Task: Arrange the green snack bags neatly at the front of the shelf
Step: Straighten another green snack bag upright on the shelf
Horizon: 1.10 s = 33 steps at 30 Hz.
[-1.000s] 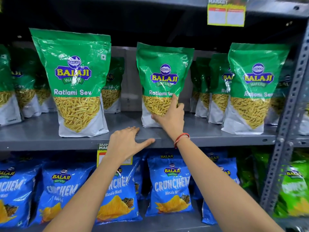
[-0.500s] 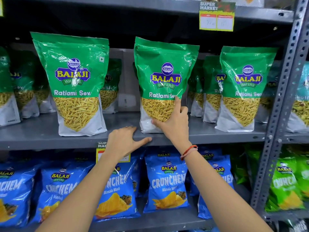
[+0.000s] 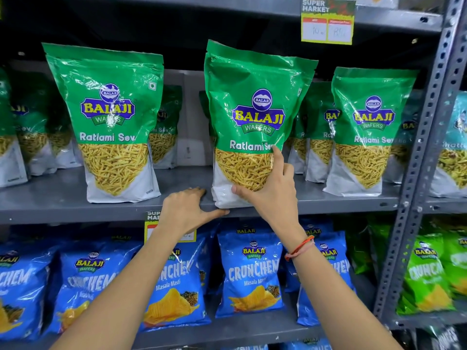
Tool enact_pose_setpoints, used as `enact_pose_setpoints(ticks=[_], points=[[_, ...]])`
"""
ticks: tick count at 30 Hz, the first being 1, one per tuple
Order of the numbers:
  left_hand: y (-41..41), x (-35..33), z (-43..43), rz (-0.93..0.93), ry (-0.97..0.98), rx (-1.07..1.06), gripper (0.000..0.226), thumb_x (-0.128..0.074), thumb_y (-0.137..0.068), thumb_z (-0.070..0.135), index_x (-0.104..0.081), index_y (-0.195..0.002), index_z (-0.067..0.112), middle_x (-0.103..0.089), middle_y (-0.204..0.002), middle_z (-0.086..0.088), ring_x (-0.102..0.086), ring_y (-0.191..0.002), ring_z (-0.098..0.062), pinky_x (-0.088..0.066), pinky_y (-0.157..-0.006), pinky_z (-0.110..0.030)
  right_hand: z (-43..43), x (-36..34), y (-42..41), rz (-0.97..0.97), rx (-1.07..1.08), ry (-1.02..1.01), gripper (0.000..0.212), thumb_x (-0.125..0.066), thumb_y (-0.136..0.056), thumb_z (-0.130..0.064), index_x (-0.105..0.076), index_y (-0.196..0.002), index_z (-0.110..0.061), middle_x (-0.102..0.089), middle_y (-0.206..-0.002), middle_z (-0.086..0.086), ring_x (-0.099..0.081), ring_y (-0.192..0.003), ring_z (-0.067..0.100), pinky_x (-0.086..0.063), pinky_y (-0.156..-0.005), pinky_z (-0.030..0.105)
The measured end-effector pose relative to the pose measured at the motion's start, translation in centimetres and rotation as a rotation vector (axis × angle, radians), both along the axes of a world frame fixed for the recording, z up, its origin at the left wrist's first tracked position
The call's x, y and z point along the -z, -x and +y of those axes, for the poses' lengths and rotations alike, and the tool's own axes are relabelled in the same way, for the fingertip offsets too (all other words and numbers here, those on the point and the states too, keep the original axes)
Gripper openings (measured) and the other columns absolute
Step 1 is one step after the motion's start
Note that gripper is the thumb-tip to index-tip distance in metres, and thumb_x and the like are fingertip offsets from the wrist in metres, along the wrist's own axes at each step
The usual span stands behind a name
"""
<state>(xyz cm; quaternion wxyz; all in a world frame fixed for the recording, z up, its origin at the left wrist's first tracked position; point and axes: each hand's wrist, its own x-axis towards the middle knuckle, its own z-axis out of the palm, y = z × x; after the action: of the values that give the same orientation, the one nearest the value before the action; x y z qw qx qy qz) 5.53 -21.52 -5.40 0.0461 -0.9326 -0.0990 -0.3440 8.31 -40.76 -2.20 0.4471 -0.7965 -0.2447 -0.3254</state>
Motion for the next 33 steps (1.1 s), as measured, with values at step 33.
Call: enact_pose_setpoints(ticks=[33], points=[[0.1,0.0,-0.1,0.002,-0.017,0.028,0.102,-0.022,-0.055,0.095,-0.056,-0.122,0.026,-0.066,-0.117,0.004,-0.063,-0.099,-0.022,-0.048,-0.069,-0.032,1.0,0.2,-6.5,0.245,-0.317,-0.262,0.086,-0.078,-0.063,-0.057,-0.043,-0.132,-0.019,-0.060,-0.114,-0.008,-0.059,-0.098,0.004,-0.042,-0.072,0.004]])
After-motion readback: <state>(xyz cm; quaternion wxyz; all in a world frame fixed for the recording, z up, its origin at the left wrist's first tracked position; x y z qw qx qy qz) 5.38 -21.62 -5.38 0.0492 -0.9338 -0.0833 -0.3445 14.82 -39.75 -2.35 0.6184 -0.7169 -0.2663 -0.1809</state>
